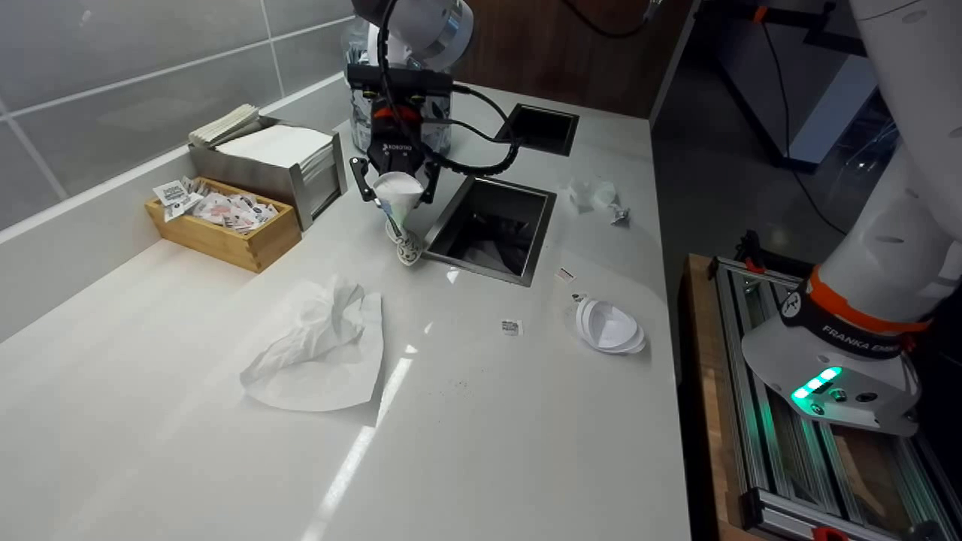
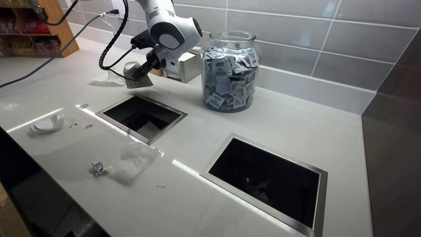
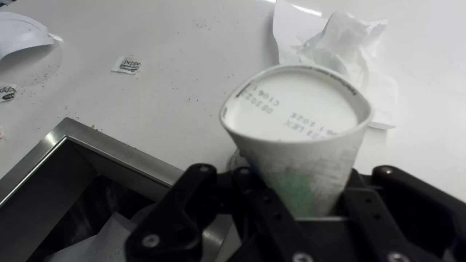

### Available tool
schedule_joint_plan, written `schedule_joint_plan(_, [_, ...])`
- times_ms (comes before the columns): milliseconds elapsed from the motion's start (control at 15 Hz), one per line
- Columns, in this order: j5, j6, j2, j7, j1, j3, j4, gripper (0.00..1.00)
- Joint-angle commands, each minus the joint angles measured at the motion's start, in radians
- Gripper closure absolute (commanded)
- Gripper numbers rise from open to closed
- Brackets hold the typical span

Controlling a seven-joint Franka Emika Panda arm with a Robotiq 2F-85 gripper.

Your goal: Squeeze the paper cup three times, pick up the paper cup and put it in the left bin

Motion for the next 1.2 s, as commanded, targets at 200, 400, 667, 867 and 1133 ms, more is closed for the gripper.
schedule_joint_plan(200, [0.022,-0.024,0.019,-0.019,0.011,-0.002,-0.001,0.58])
schedule_joint_plan(400, [0.016,-0.023,0.017,-0.023,0.013,-0.005,-0.001,0.34])
schedule_joint_plan(667, [0.006,-0.021,0.015,-0.028,0.011,-0.014,-0.004,0.05])
schedule_joint_plan(867, [-0.003,-0.017,0.02,-0.032,0.01,-0.024,-0.007,0.0])
schedule_joint_plan(1133, [-0.004,-0.017,0.033,-0.04,0.011,-0.028,-0.002,0.25])
